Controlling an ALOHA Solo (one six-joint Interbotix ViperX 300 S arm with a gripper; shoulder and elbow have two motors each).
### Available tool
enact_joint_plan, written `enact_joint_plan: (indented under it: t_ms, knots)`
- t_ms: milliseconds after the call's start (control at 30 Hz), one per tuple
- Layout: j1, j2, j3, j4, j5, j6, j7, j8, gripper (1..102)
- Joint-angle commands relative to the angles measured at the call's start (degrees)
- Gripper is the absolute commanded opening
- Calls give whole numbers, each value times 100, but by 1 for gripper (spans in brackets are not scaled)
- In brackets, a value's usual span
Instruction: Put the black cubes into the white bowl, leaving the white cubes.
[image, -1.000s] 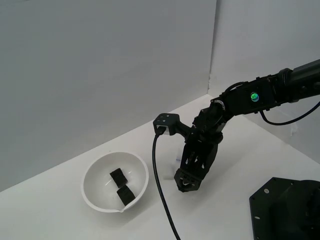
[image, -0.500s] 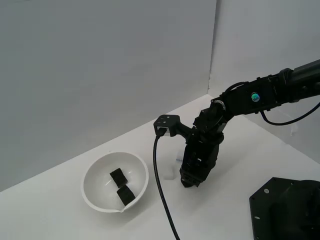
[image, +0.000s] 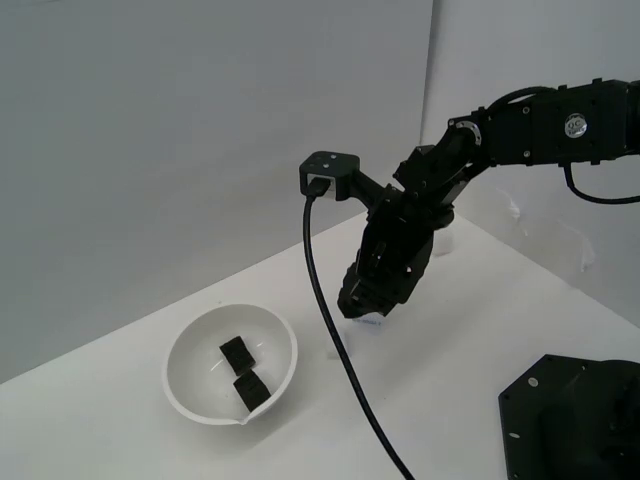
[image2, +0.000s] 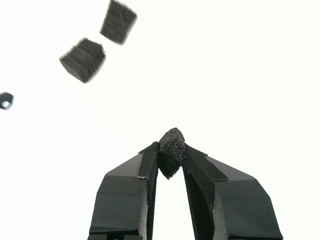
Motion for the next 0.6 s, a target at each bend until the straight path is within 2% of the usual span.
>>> enact_joint_plan:
  t_ms: [0, 133, 367, 567]
  knots:
    - [-35, 264, 299, -281, -325, -70, 105, 9, 3]
    - [-35, 413, 448, -563, -606, -70, 220, -53, 3]
    - [-352, 431, 466, -896, -940, -237, 264, -79, 3]
    - [-756, 272, 308, -1143, -1195, -246, 255, -264, 3]
